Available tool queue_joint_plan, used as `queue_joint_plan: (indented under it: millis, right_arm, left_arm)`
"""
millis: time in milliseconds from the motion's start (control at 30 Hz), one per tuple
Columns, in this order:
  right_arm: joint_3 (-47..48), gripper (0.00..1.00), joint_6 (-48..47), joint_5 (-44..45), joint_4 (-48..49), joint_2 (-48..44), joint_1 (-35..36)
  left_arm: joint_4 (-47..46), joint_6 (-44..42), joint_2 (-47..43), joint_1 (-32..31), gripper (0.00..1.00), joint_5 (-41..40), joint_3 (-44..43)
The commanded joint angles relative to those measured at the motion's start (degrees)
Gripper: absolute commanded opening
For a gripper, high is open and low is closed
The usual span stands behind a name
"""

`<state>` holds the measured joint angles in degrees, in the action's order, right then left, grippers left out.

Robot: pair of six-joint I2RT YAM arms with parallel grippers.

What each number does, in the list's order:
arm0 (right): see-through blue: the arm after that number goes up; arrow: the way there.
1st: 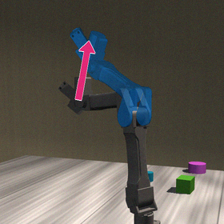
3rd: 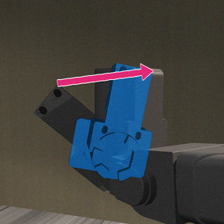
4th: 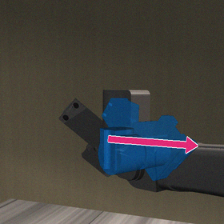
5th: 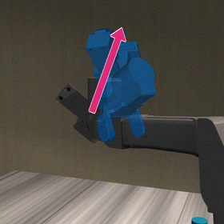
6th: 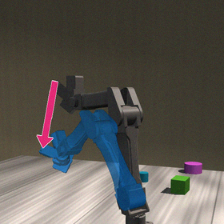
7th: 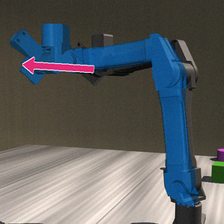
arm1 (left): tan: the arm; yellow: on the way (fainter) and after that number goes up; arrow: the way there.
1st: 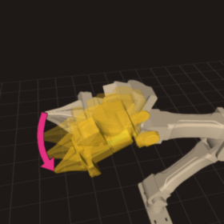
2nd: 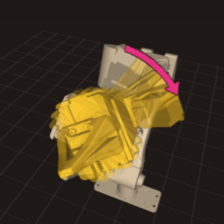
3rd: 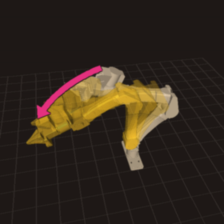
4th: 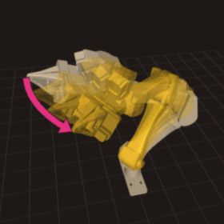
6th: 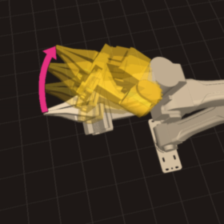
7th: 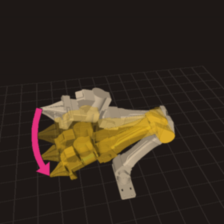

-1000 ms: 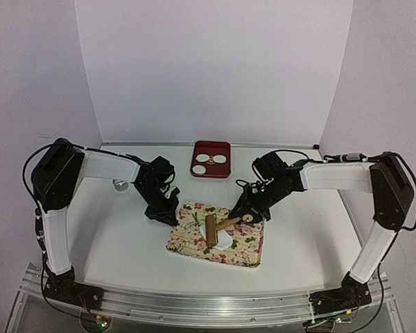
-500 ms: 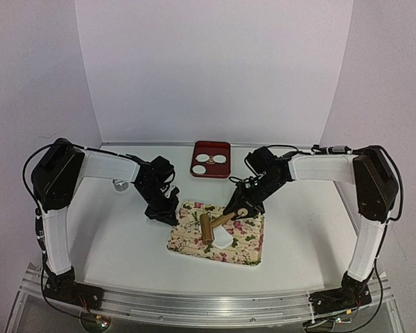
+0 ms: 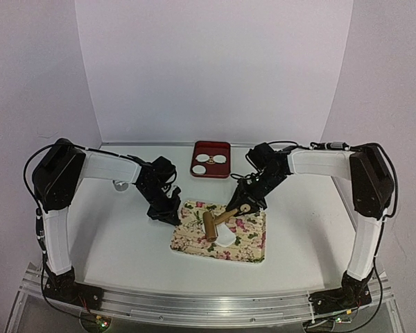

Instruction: Roll out the dumpling wrappers from the dough

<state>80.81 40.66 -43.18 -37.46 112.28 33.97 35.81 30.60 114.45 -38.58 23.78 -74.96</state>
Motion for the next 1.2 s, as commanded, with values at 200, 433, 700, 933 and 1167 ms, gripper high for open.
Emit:
queue_joint_plan:
  millis: [200,433,700,933,1167]
  right_arm:
    - [-9.6,0.00,-4.8,21.3,-12.9,-1.2,-7.0]
    - [-3.8,0.00,-7.0,18.2,-13.0,7.2,-5.0]
    - [-4.2,0.00,-7.7,19.2,-12.8,11.2,-2.8]
    - [-3.0,0.00,-8.3,19.9,-12.6,13.8,-1.6]
    - [-1.1,0.00,-8.4,20.5,-12.6,15.7,-1.2]
  left_arm:
    - [2.4,2.1,1.3,0.5,0.00,-4.2,0.5]
    - [2.6,2.4,1.0,0.5,0.00,-4.0,0.5]
    - [2.3,3.6,0.8,0.5,0.00,-4.2,0.8]
    - [2.2,4.2,0.9,0.5,0.00,-4.0,0.6]
    - [2.4,4.2,1.2,0.5,0.00,-3.9,0.3]
